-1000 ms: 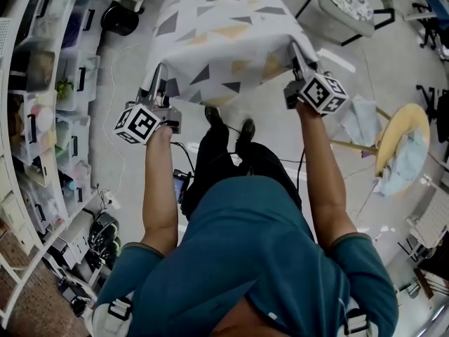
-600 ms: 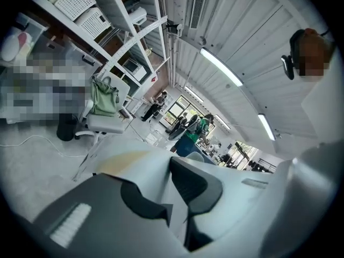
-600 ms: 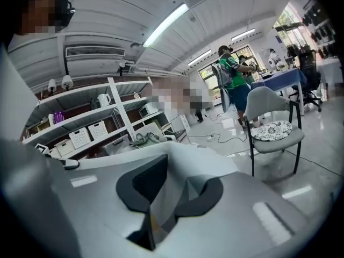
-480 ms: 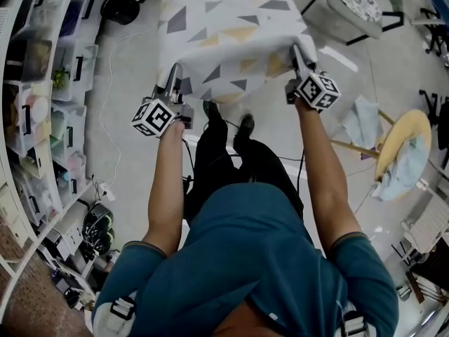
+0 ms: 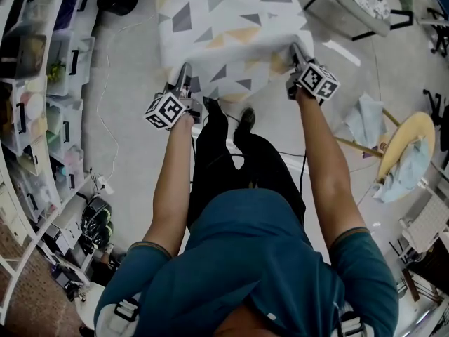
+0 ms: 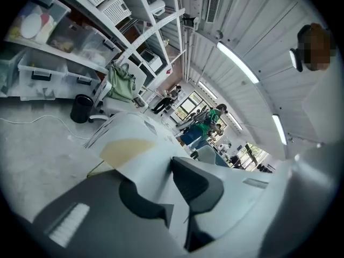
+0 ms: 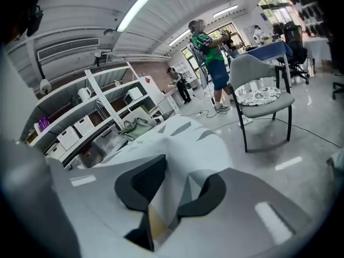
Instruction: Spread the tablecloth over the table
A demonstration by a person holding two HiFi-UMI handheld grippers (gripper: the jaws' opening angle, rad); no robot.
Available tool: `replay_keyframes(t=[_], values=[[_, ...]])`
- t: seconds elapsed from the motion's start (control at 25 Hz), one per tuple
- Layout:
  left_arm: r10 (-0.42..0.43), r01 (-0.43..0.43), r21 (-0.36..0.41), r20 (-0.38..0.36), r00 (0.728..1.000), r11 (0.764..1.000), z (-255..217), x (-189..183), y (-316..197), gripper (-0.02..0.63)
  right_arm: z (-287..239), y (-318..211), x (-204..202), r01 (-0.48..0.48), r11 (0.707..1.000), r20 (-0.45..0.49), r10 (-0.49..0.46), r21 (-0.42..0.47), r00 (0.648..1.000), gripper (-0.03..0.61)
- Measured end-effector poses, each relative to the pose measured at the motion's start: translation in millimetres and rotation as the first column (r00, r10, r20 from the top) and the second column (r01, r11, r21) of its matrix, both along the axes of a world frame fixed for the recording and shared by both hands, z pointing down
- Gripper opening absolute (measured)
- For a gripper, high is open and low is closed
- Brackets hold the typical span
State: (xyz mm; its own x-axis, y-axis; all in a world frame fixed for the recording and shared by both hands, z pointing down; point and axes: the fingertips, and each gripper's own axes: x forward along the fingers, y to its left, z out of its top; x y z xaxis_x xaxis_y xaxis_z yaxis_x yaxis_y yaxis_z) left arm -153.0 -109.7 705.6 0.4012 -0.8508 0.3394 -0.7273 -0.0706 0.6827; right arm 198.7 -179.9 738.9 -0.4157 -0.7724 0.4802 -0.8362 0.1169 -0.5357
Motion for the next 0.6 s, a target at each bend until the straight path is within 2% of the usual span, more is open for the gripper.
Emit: replay_keyframes(t=[0.28,0.6], values=[[-0.036,0.037,-0.071,0.006,0.999,0.997,54.9,-5.0,5.9,0.060,41.0,1.3,2.8,-0.017,0.998,-0.006,0.016,-0.065,1.000,0.089],[-0.046,0.048,-0.151,0.013,0.999,0.987,92.3,-12.4,13.4,0.117,74.1,16.7,8.2,-0.028,0.988,-0.057,0.020,-0.153,0.998,0.167]])
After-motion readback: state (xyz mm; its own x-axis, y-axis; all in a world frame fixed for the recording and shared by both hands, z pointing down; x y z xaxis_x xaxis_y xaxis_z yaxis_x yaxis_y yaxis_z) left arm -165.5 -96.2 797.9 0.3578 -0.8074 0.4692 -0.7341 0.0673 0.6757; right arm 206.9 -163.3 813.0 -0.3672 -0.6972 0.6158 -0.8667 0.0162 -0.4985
